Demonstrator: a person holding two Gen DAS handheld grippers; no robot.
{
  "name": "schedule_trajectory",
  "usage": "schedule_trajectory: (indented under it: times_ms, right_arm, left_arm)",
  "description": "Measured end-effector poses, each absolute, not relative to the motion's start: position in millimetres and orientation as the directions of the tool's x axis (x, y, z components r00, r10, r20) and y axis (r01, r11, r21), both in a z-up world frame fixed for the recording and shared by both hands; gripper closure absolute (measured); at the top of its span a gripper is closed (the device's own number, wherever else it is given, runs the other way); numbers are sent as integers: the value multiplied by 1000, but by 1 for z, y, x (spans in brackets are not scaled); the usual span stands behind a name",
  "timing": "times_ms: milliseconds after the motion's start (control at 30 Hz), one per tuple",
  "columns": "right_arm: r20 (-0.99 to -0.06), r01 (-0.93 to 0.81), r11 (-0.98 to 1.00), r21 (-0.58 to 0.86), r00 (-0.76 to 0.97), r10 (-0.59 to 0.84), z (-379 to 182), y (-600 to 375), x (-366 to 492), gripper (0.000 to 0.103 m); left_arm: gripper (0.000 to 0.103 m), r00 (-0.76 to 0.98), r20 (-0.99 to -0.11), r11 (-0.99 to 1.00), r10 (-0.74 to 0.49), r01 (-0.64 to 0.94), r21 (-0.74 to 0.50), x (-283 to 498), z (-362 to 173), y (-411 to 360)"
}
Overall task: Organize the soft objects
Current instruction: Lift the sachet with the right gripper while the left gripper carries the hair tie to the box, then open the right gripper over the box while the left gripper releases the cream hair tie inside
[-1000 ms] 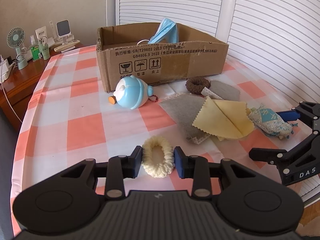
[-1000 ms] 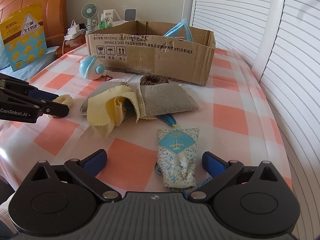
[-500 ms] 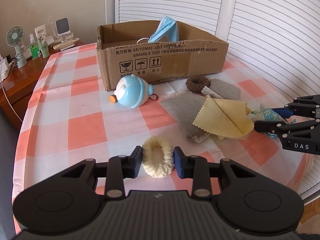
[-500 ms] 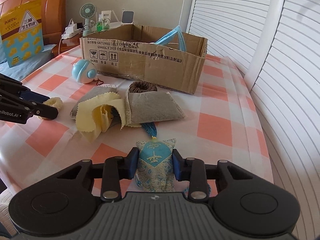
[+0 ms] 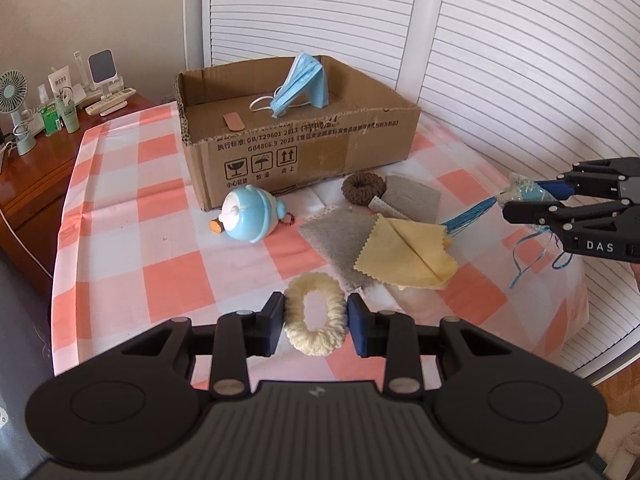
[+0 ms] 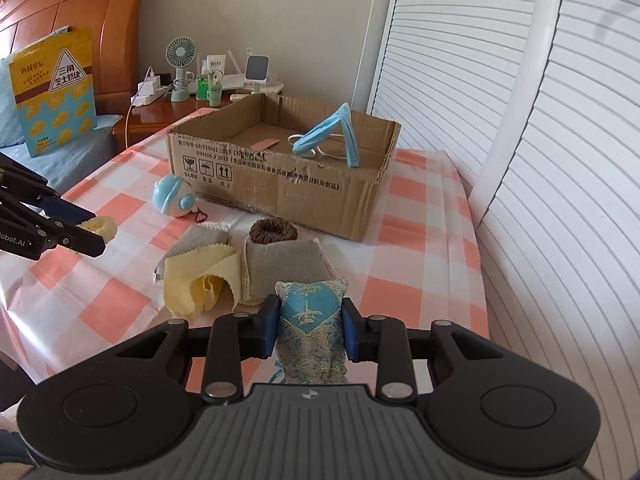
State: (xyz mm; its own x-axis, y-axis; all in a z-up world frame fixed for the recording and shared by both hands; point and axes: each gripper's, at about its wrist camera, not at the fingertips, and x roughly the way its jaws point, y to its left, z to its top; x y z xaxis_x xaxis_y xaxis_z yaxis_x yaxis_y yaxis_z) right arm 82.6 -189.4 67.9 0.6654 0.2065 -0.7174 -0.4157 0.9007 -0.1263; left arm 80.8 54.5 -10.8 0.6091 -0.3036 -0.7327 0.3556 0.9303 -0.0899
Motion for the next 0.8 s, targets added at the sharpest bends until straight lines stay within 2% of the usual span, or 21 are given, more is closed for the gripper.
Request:
schedule_trajectory:
  times_ms: [367,533,700,733,767,800]
  right_arm:
    - [-650,-436,889,-139,718,250,109,-182,111,67]
    - [-624,-443,883,-155,737,260,124,-173,135,67]
    - [-603,-446,880,-162,751,270,139,-164,162,67]
    - [-602,-446,880,-161,751,271,141,-162,168,67]
    - [-600,-445,881,-159,753,272,143,-160,174,67]
    - [-599,-446,881,-158,752,273,145,-158,180,67]
  left_arm:
    - [70,664,-668,913,-337,403,-61,116,39,51]
    - [70,695,-649,917,-311,398,-13,162,56,45]
    - [70,700,-649,927,-296,375,-19,215,61,43]
    - [67,706,-645,929,-291,369,-15,225,60,42]
    - [58,717,-637,933,-282,359,-9,233,58,42]
    - [36,725,-632,938,-274,347,-9,240,57,43]
